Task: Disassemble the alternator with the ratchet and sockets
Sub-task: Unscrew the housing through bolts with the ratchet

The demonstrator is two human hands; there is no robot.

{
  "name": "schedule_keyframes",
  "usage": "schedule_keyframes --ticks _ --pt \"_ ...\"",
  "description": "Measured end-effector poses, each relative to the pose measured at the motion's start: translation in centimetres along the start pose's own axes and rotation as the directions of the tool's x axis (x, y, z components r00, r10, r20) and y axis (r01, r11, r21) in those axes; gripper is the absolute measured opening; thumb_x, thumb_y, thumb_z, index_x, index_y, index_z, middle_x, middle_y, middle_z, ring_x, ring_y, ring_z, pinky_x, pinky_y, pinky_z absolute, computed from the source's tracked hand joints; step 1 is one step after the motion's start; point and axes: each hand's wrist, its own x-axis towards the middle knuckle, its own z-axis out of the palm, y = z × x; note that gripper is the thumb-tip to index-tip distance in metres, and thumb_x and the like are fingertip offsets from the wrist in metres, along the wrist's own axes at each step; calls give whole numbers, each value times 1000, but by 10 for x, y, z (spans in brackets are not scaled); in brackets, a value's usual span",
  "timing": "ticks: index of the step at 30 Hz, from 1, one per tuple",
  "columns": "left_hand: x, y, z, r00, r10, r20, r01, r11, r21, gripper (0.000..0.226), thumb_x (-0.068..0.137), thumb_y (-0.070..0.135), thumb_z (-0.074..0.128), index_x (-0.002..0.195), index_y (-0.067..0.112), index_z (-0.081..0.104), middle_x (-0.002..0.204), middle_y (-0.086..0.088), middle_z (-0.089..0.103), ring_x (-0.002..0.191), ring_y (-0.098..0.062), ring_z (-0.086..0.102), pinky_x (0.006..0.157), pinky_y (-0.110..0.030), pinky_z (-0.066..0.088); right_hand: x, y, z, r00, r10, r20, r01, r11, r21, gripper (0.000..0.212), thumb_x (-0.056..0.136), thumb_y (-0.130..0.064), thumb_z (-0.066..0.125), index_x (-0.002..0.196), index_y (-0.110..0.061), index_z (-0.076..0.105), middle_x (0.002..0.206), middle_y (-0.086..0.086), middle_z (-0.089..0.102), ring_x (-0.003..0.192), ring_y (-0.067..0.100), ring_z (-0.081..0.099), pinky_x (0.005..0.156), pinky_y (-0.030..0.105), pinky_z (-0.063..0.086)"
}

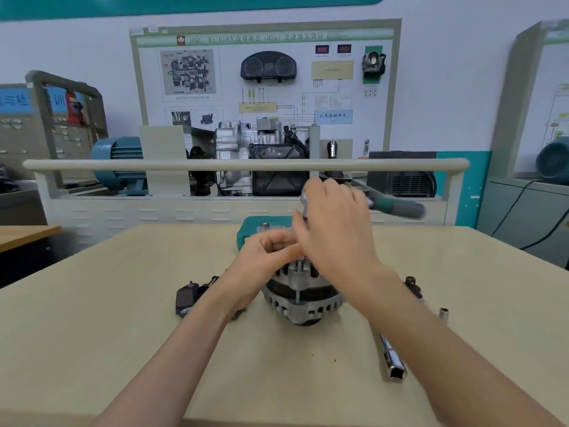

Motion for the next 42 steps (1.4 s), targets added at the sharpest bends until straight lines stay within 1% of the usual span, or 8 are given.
schedule_keyframes --ticks 4,13,19,25,29,33,36,42 --pt "-3 2 2 1000 10 7 -10 1000 -3 47 87 -6 53 73 33 75 70 14 71 67 7 64 59 -6 45 -4 -22 -8 993 97 -61 -109 966 -234 22 84 -34 55 96 -16 52 86 3 59 77 21 55 67 32 25" --pt "-6 4 0 998 -54 46 52 998 40 20 82 37 67 100 31 74 106 3 73 105 -11 65 86 -18 49 21 -3 6 997 78 -9 -42 627 778 31 91 -17 56 64 -3 50 58 4 44 60 17 42 65 34 36" --pt "-10 7 6 999 -37 -30 40 995 88 59 86 -14 46 48 28 66 48 12 62 47 6 56 47 -6 39 -3 -27 -8 991 135 -28 -137 945 -298 30 80 -39 56 92 -13 50 80 2 51 66 20 37 65 33 25" --pt "-9 12 9 998 -60 -30 62 997 41 13 86 22 61 88 26 73 93 6 75 95 -8 68 82 -16 51 32 -20 2 997 -66 48 42 922 386 40 92 -34 45 60 -11 49 56 1 48 62 21 47 72 34 32" --pt "-10 15 10 997 -65 -40 68 994 87 25 81 34 63 93 15 74 97 -12 72 99 -28 65 92 -40 49 11 -8 -1 998 57 -2 -18 358 934 25 79 -20 43 57 -12 53 62 -5 51 70 6 47 74 26 34" --pt "-9 10 12 994 -13 -106 27 992 125 28 86 -3 56 87 23 66 72 9 70 69 -6 63 64 -22 51 1 -21 4 996 57 -66 -29 931 365 15 82 -29 43 79 -15 43 79 0 44 79 17 38 77 30 25" --pt "-11 10 13 983 -46 -179 72 988 139 33 85 -10 48 75 20 53 54 17 61 54 2 55 49 -10 43 4 -39 5 994 71 -88 -87 976 -201 15 87 -29 42 86 -14 41 83 6 42 72 23 32 66 33 23" --pt "-11 14 13 992 -95 -78 104 987 121 21 90 25 58 95 8 70 99 -15 70 101 -30 63 94 -44 46 33 -9 -2 980 -146 133 40 805 591 29 91 -27 47 64 -17 48 64 -5 52 64 13 49 64 28 37"
